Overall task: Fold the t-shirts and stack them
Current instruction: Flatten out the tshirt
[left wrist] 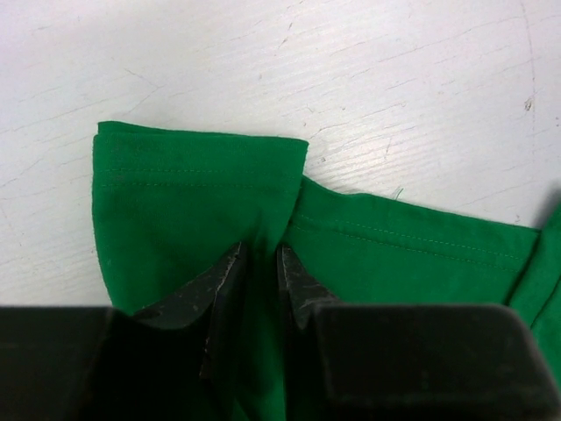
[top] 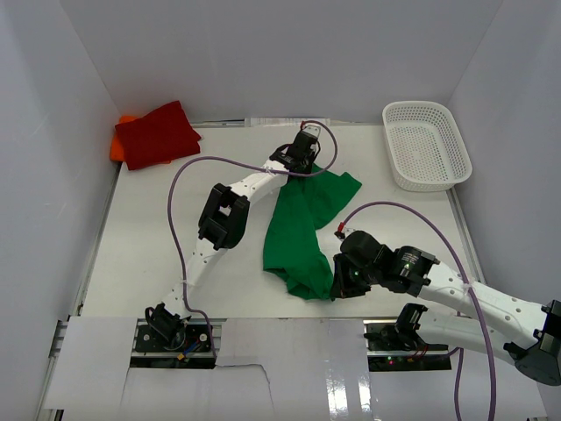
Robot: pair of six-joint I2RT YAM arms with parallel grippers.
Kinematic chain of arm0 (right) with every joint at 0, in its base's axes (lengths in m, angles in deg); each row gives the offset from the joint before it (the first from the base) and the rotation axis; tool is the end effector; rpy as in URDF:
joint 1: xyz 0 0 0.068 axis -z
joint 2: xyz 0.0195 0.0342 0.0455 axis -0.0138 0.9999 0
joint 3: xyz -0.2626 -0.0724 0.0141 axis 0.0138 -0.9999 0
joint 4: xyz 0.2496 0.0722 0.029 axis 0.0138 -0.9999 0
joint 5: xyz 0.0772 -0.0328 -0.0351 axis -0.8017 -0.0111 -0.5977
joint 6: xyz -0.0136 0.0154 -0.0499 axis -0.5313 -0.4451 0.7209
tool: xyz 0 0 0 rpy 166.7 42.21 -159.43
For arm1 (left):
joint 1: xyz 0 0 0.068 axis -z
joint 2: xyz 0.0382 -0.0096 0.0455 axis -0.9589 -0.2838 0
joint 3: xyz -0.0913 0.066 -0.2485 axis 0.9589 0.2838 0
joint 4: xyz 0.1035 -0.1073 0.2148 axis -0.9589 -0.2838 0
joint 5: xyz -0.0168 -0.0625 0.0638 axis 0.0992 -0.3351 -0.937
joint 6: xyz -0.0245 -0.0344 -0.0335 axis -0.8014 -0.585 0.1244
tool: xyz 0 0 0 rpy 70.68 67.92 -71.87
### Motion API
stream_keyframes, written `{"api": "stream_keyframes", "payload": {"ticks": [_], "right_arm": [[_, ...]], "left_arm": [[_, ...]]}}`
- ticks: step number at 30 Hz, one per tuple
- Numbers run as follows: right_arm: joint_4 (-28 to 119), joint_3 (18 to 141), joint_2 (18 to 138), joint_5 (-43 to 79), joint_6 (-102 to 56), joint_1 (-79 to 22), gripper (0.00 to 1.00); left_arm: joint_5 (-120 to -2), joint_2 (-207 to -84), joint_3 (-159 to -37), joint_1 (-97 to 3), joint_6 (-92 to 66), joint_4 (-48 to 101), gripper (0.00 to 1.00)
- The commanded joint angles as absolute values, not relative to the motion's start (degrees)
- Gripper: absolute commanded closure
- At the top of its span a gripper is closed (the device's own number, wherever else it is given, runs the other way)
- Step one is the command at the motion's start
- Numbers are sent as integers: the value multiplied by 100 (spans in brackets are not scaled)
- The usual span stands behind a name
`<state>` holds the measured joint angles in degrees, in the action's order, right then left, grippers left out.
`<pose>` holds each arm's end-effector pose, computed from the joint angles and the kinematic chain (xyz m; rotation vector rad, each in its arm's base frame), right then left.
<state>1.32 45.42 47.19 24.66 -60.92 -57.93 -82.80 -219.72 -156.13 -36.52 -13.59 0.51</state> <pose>0.0862 0.1435 0.2493 -0.3361 2.6579 0.7074 0.4672 -0.3414 0.1512 0.3812 2.2628 -0.1660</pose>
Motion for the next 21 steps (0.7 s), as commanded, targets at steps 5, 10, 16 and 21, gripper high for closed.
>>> {"api": "stream_keyframes", "payload": {"ticks": [5,10,16,21], "right_arm": [[325,4444,4712,2473,-6180,-5854,92],[342,4417,4694,2464,-6189,-5854,92],[360,4400,4677,2464,-6189,-5871,92],[386,4382,4729,2455,-6198,-5880,92]], "left_arm": [[-8207,-21448,-15439,-3598,-1536,-80,68],[-7996,-21264,-15325,-3642,-1685,52,68],[-7838,-21246,-15308,-3712,-1817,70,78],[-7803,-21246,-15290,-3713,-1852,87,100]]}}
